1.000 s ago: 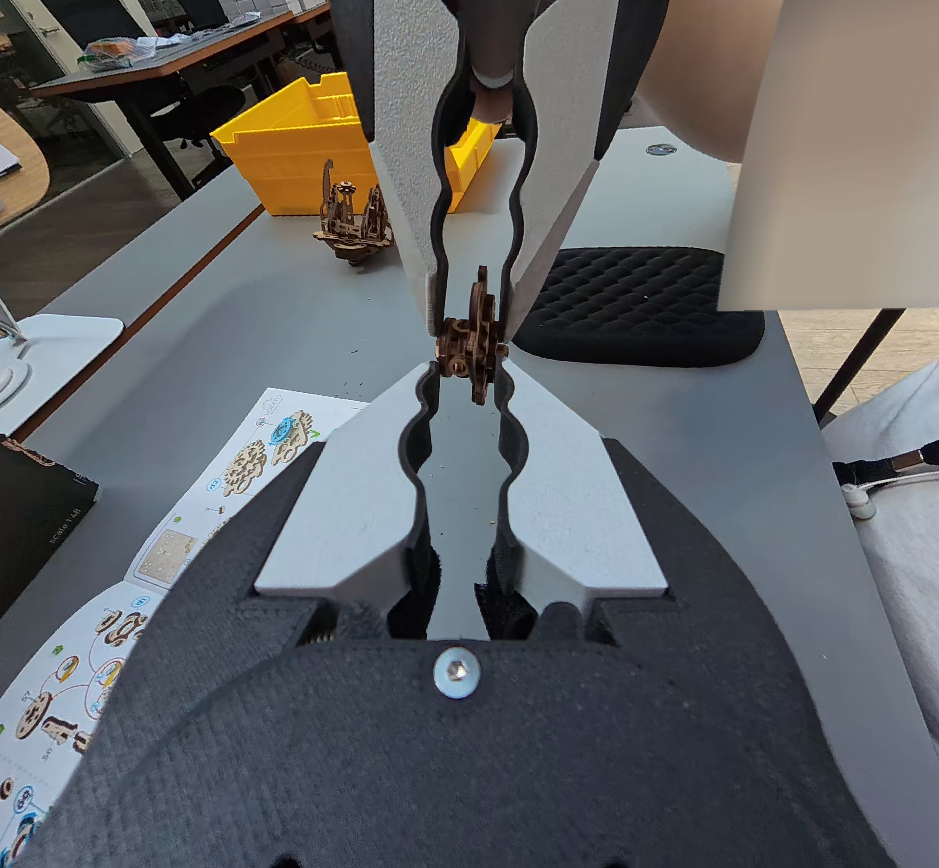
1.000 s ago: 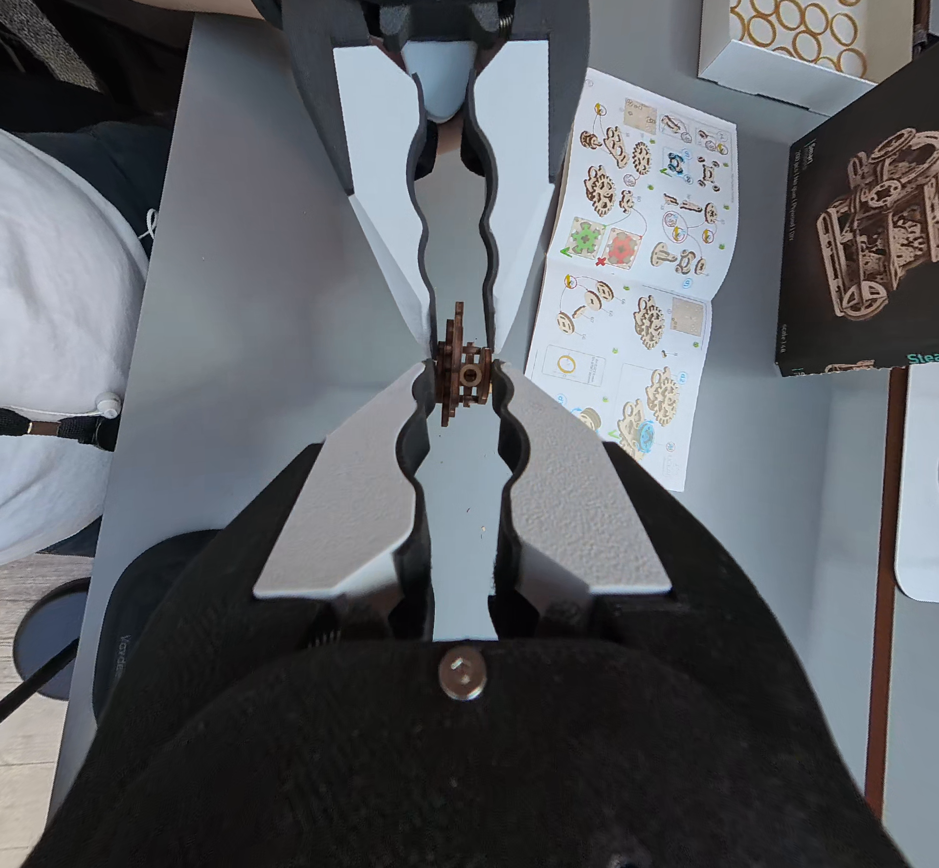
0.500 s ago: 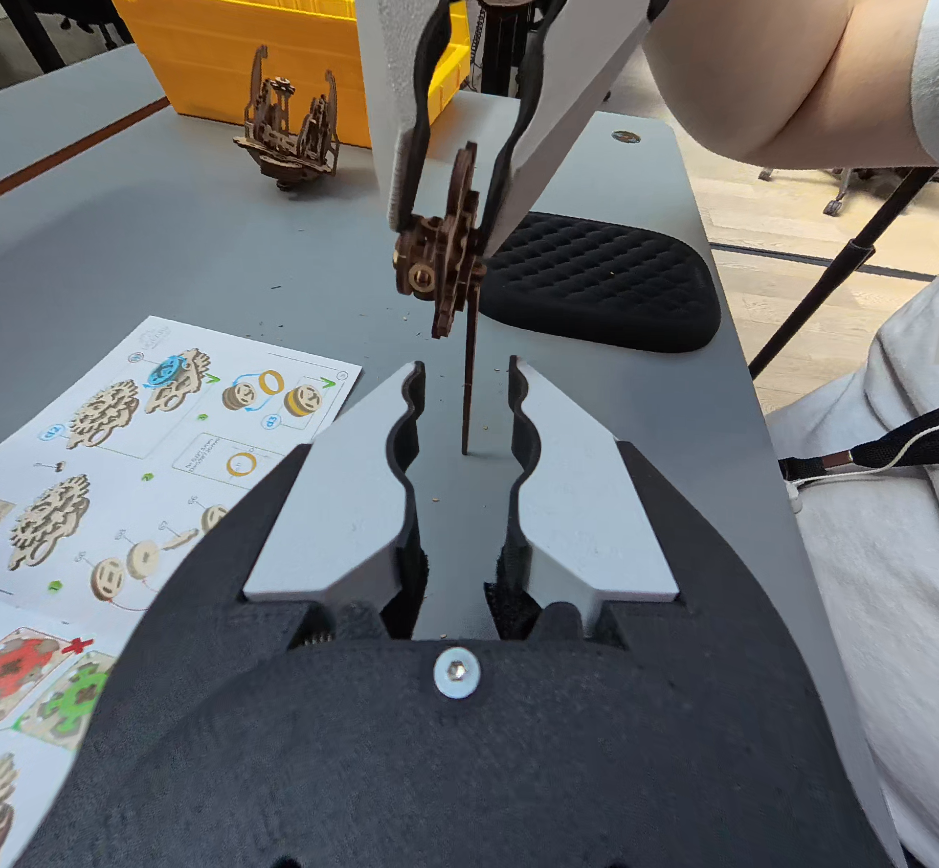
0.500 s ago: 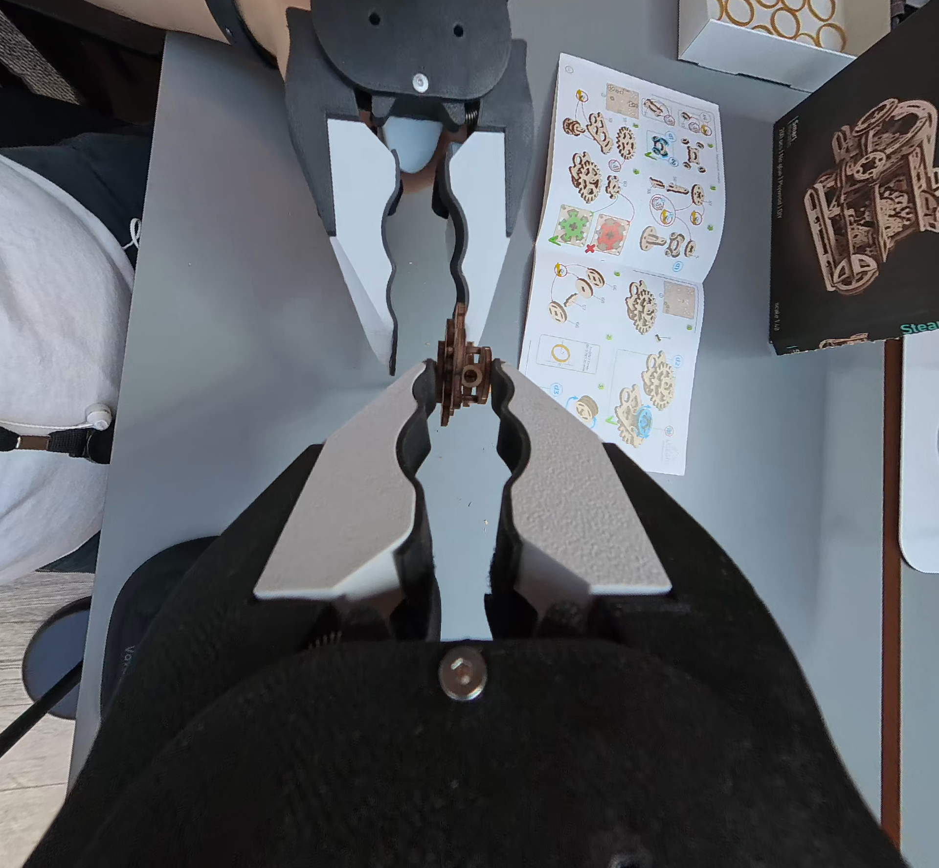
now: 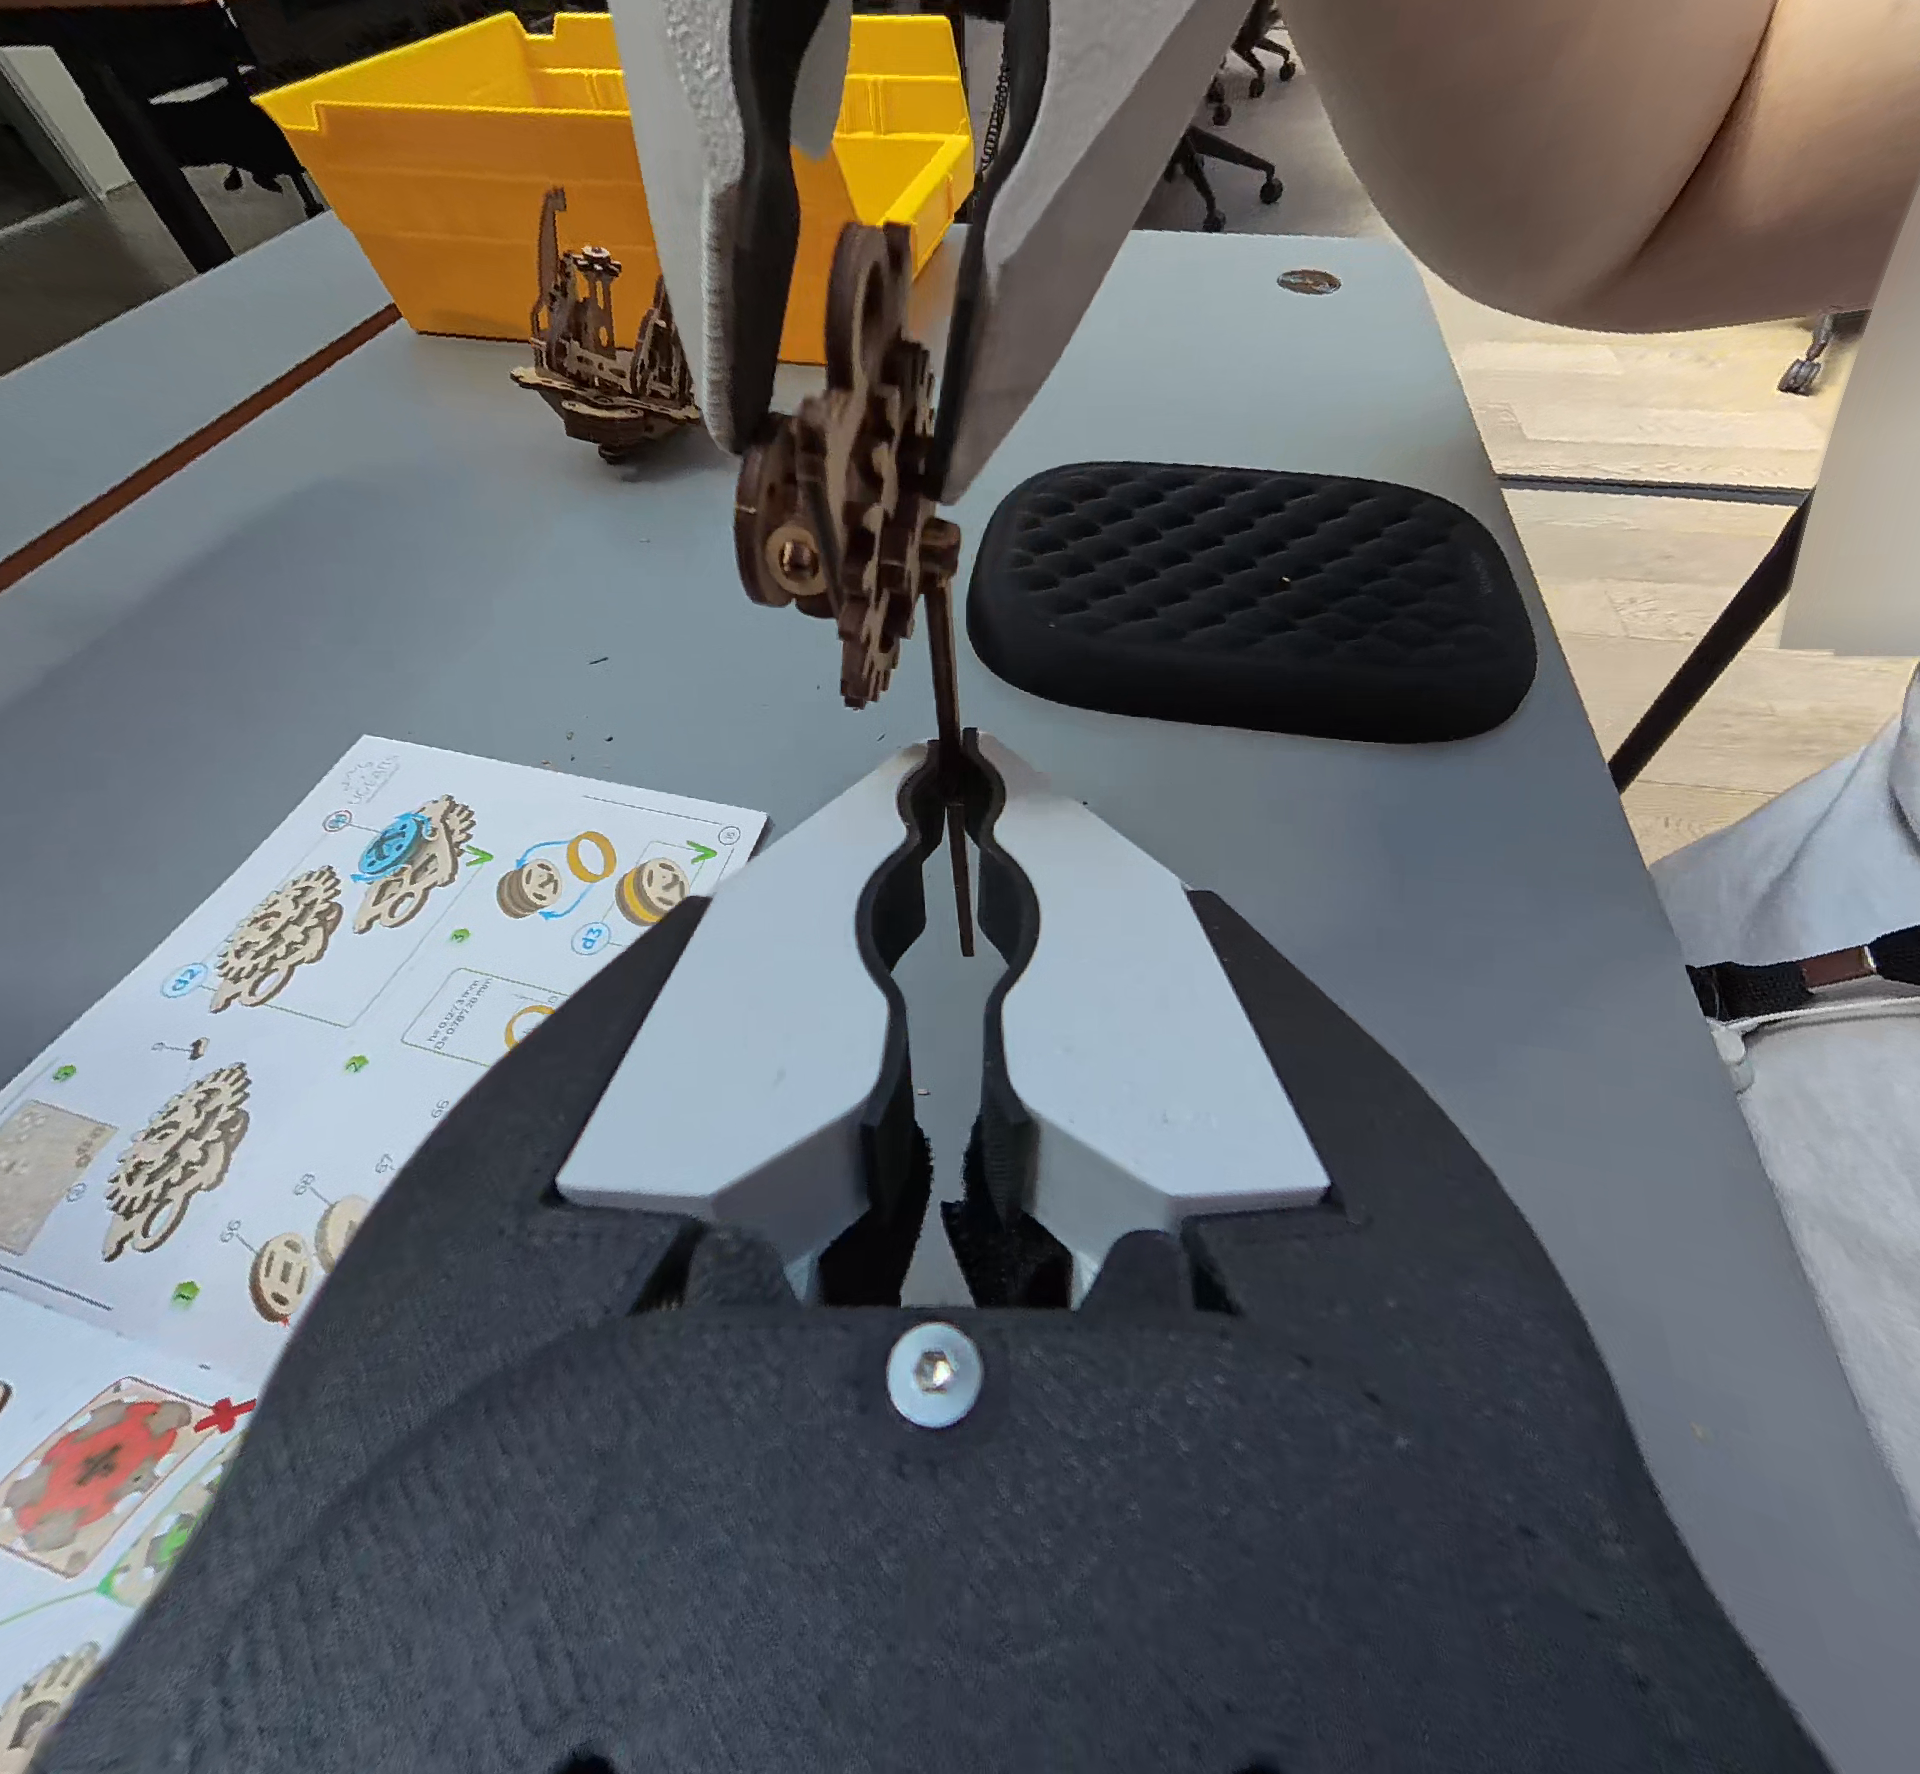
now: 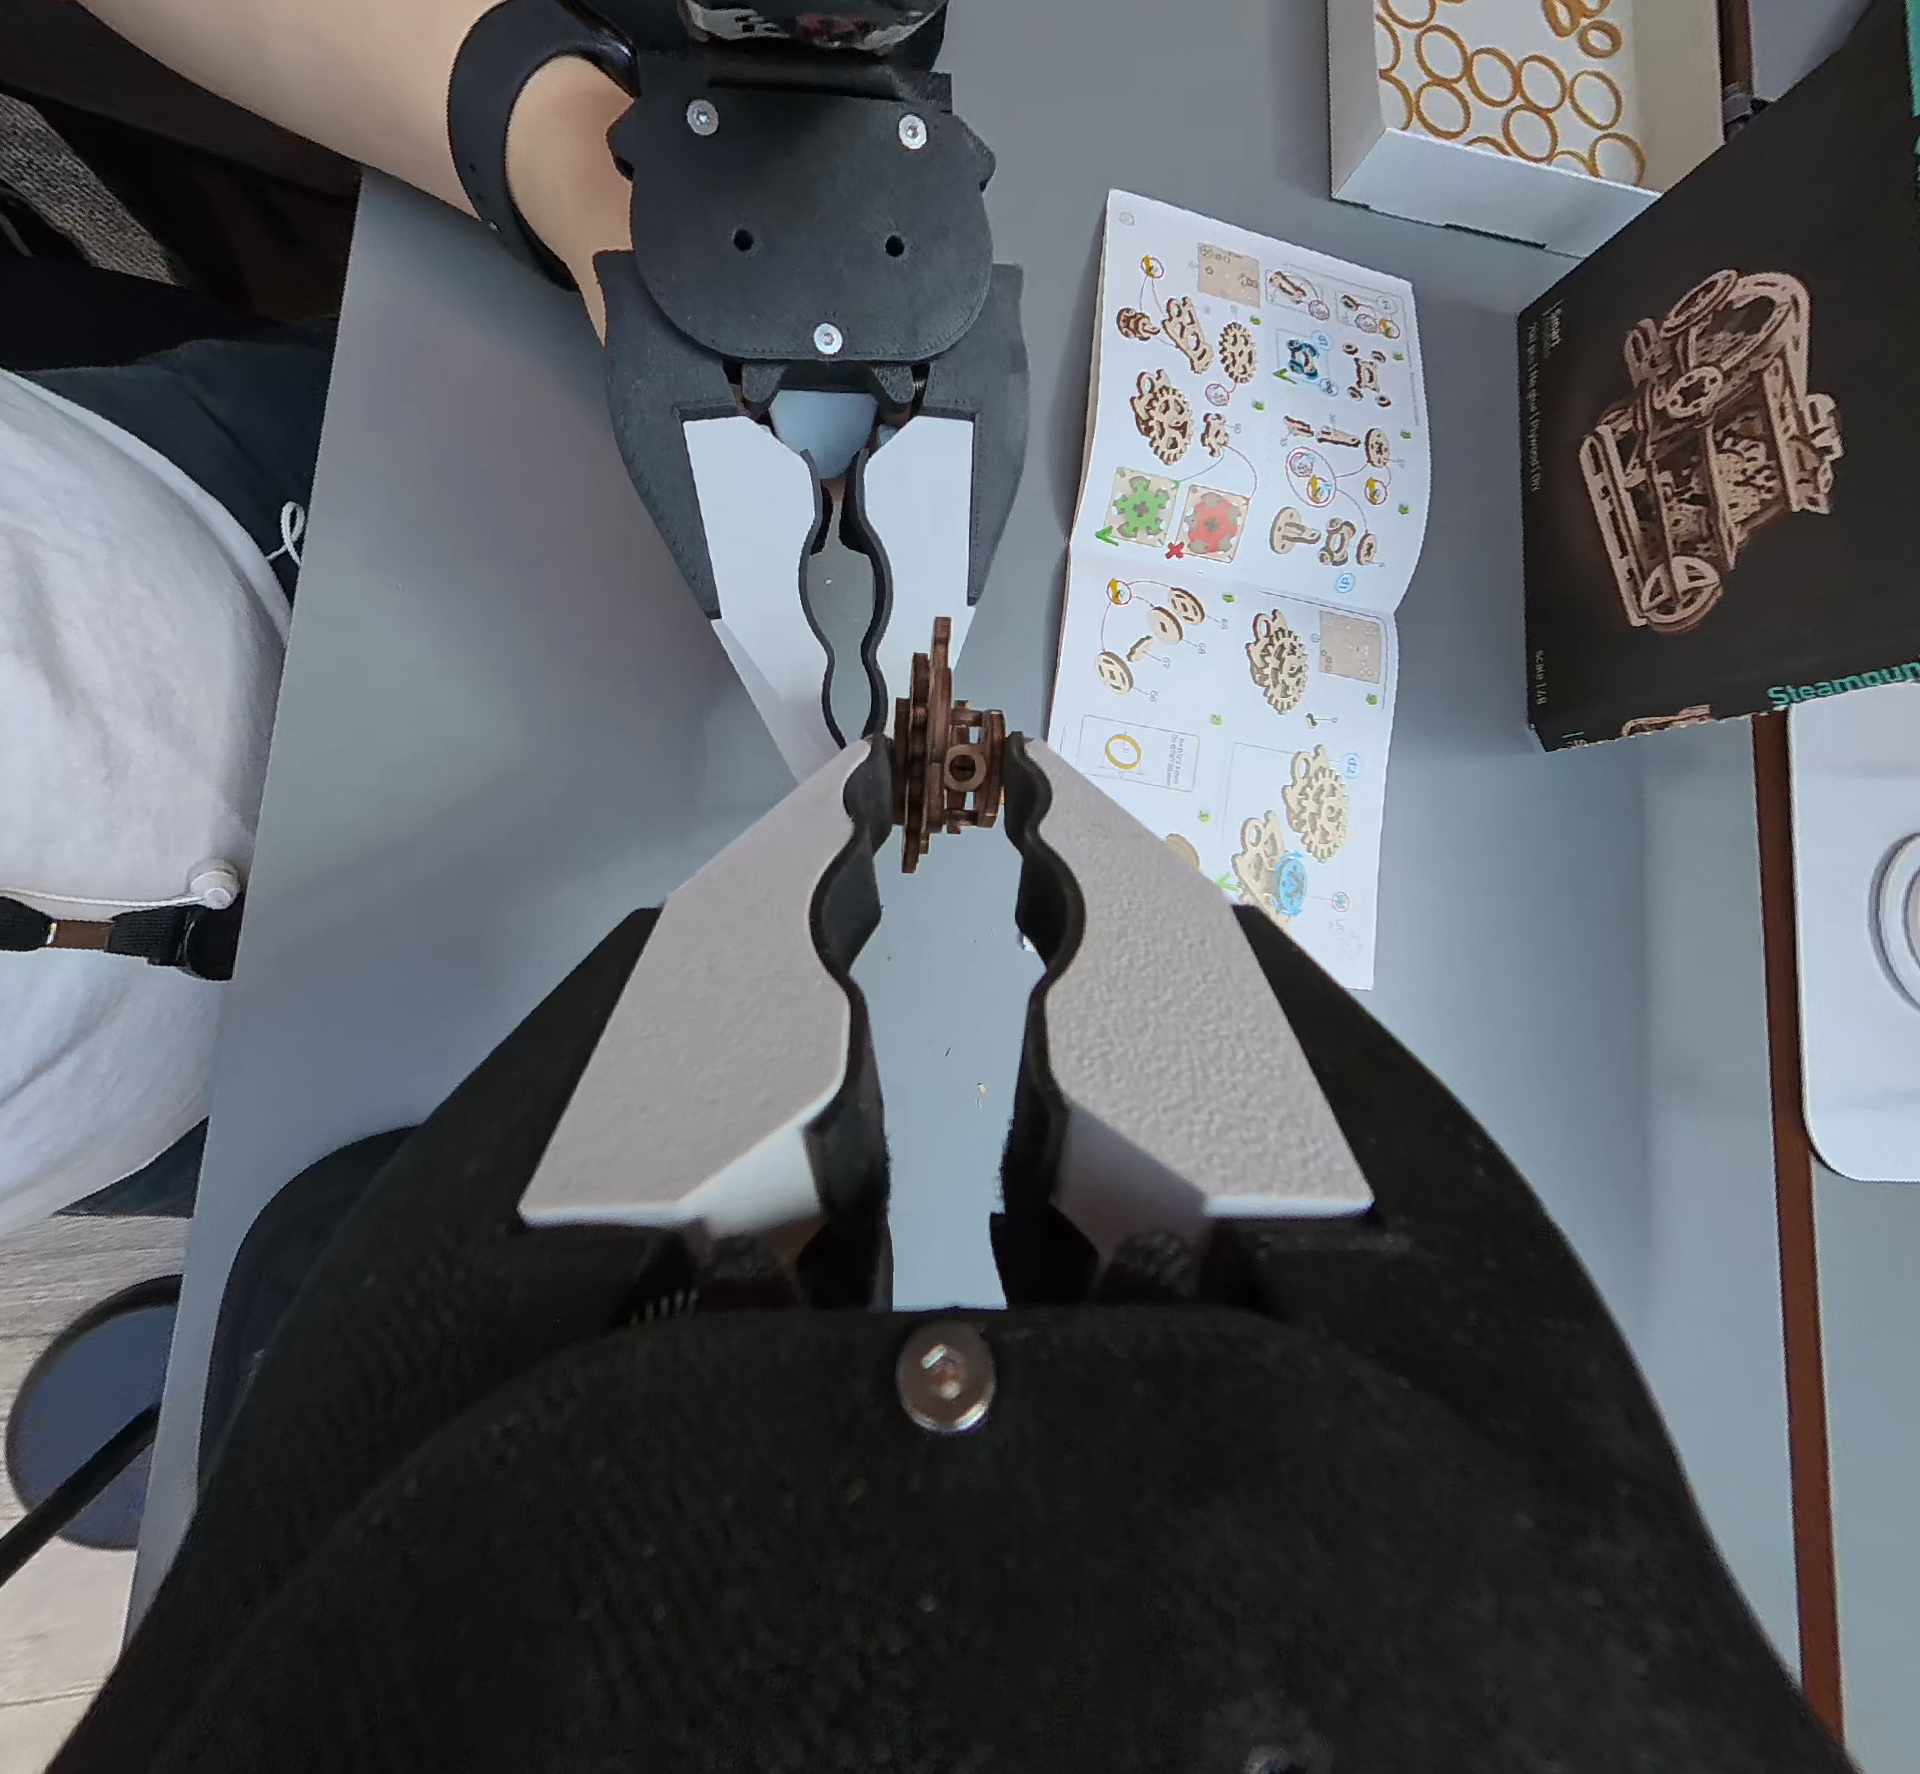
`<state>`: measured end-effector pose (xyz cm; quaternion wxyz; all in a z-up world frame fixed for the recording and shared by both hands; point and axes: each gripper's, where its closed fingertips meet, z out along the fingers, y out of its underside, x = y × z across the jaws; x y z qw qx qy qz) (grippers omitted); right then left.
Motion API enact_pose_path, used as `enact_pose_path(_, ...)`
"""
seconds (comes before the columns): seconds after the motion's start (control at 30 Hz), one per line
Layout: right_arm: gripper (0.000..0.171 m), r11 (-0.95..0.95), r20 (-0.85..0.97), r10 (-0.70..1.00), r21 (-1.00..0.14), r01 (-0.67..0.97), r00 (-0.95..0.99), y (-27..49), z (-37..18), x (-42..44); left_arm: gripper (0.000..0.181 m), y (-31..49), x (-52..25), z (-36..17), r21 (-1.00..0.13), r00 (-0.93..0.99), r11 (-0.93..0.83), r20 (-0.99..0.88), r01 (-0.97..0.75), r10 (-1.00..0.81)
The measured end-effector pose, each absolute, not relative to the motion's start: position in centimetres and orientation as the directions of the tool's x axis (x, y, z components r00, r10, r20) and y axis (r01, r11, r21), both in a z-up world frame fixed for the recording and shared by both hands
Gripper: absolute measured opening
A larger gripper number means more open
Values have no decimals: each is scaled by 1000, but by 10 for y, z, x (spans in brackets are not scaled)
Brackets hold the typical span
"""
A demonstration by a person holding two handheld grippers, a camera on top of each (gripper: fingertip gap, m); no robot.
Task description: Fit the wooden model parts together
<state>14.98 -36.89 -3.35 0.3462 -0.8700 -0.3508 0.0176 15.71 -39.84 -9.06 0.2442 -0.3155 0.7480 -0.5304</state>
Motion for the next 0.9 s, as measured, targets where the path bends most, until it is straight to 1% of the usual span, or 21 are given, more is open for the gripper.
enact_pose_path(0.1, 20, -514, 235, 618, -601, 611, 750, -369, -28, 154, 0, -395, 161, -89, -949, -667, 246, -55, -196, -743)
enact_pose_path(0.2, 22, -551, 213, 618, -570, 610, 757, -371, -52, 161, 0, -395, 162, -107, -943, -671, 221, 5, -250, -741)
enact_pose_path(0.23, 21, -533, 198, 615, -609, 587, 764, -370, -50, 158, 0, -395, 161, -106, -938, -670, 234, -3, -254, -742)
enact_pose_path(0.3, 21, -536, 217, 609, -596, 598, 763, -372, -47, 161, 0, -392, 161, -101, -933, -662, 284, -72, -219, -746)
enact_pose_path(0.33, 21, -517, 226, 613, -610, 600, 757, -371, -41, 157, 0, -393, 161, -96, -940, -660, 282, -87, -194, -746)
enact_pose_path(0.43, 21, -505, 247, 612, -609, 612, 751, -370, -32, 154, 0, -396, 160, -89, -959, -662, 222, -52, -176, -748)
enact_pose_path(0.5, 21, -518, 224, 608, -616, 594, 762, -368, -38, 155, 0, -395, 160, -96, -959, -663, 204, -23, -198, -749)
enact_pose_path(0.6, 21, -513, 172, 598, -668, 539, 783, -364, -43, 153, 0, -395, 157, -98, -960, -666, 172, 18, -219, -746)
enact_pose_path(0.77, 21, -455, 84, 569, -796, 398, 818, -358, -26, 151, 0, -395, 151, -78, -976, -683, -5, 157, -219, -713)
enact_pose_path(0.83, 20, -467, 26, 567, -814, 347, 823, -359, -26, 151, 0, -395, 150, -79, -975, -684, 0, 157, -223, -713)
enact_pose_path(0.9, 21, -481, 20, 563, -805, 347, 826, -359, -30, 153, 0, -394, 152, -84, -973, -670, 46, 121, -226, -733)
